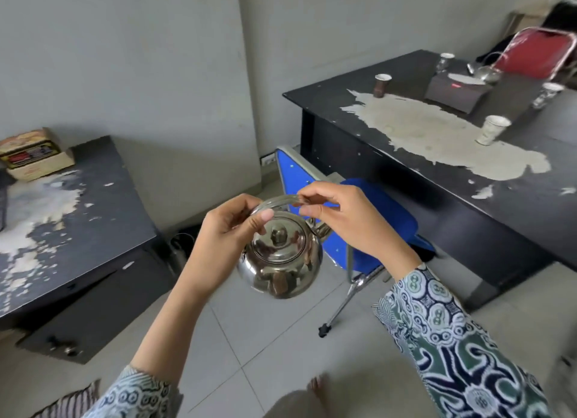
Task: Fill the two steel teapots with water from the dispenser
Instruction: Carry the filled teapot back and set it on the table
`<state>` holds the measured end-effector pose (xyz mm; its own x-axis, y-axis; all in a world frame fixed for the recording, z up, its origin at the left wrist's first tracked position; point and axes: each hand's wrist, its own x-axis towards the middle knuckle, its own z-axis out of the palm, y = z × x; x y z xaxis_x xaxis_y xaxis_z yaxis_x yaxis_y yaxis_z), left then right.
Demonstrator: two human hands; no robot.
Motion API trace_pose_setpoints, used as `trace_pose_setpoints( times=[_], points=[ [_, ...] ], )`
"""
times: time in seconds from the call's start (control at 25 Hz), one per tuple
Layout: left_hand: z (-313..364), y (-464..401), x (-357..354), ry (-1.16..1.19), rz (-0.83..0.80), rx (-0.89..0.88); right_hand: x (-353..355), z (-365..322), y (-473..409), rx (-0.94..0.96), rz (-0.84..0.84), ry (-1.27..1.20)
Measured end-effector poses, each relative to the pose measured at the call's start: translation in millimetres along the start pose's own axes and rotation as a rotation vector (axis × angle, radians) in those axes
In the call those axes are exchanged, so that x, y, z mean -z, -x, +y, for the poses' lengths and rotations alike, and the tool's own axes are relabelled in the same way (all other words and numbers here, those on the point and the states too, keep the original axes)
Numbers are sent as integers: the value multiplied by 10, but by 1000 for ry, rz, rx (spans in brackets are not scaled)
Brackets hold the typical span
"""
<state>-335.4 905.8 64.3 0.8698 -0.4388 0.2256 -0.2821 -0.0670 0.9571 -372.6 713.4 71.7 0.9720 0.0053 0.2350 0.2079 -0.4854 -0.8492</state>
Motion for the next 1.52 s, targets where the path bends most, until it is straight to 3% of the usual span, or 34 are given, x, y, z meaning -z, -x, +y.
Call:
trace_pose_setpoints(
  times=[0.44, 0.6, 0.88, 1.12, 1.32, 1.52],
  points=[
    [344, -950, -1503, 151, -72, 21, 1601, 667, -211, 55, 46, -69],
    [412, -1140, -2035, 164, -58, 75, 2095, 1034, -233, 68, -7, -79],
    [398, -1417, -3322, 88, 113, 110, 3164, 1834, -214, 136, -205, -87],
    [515, -1642, -4170, 66, 29, 205, 3876, 2354, -187, 121, -244, -108],
    [477, -1981, -4676, 66, -43, 259, 4314, 2712, -219, 105, -201, -158],
    [358, -2329, -5161, 84, 5, 307, 4620, 3084, -351, 37, -57, -186]
  ],
)
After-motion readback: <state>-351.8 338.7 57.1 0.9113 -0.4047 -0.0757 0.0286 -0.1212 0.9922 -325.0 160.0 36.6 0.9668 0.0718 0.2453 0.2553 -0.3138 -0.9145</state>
